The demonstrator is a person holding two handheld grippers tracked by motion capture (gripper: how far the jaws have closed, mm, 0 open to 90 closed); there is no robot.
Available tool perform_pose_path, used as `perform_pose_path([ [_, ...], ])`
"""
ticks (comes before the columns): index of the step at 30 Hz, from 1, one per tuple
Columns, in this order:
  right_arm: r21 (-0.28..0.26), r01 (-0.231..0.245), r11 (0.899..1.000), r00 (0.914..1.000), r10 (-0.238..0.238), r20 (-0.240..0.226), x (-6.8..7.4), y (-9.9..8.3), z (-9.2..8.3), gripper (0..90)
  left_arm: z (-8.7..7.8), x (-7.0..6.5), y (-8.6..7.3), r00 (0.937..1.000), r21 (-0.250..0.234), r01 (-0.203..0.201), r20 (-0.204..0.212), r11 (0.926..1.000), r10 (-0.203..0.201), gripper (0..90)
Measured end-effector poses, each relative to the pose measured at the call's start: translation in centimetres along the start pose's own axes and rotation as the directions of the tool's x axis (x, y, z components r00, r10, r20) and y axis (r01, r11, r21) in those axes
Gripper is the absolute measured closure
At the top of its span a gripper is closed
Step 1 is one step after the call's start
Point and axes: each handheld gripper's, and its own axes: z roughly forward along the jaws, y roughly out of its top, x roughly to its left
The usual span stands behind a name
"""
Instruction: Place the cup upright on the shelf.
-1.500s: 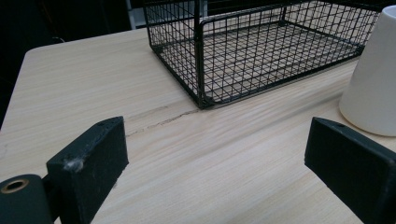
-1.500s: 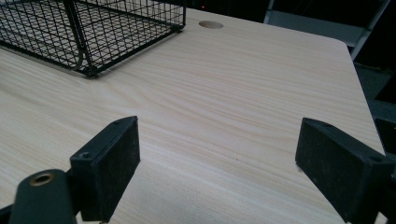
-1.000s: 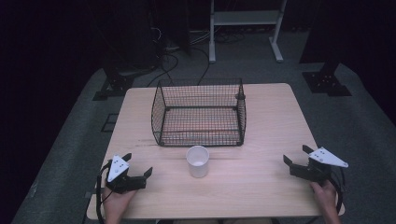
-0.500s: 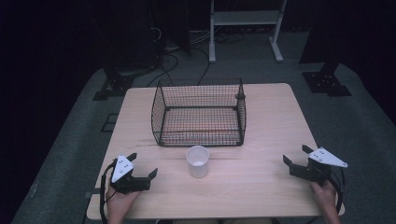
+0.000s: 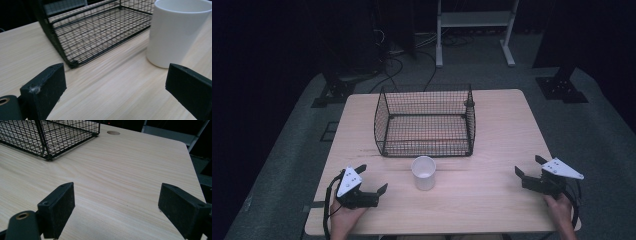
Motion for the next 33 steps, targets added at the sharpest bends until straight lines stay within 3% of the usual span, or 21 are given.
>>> perform_pose_path([
  [7, -0.003, -0.006, 1.000, 1.0000, 0.005, -0.005, 0.0, 0.0, 0.0, 13.1, 1.2, -1.4, 0.8, 0.9961, 0.016, -0.060, 0.065, 0.9981, 0.059, 2.1],
  [14, -0.002, -0.007, 1.000, 1.0000, 0.007, -0.005, -0.1, 0.0, 0.0, 13.1, 2.0, -1.9, 1.4, 0.9905, 0.029, -0.066, 0.123, 0.9974, 0.062, 2.2],
  [24, 0.002, -0.002, 1.000, 1.0000, 0.002, -0.004, 0.0, 0.0, 0.1, 13.1, 2.9, -2.8, 2.5, 0.9770, 0.052, -0.100, 0.194, 0.9936, 0.089, 2.2],
  [33, 0.003, 0.000, 1.000, 1.0000, 0.000, -0.004, 0.0, 0.0, 0.1, 13.1, 3.6, -3.5, 3.0, 0.9671, 0.077, -0.112, 0.237, 0.9907, 0.091, 2.2],
])
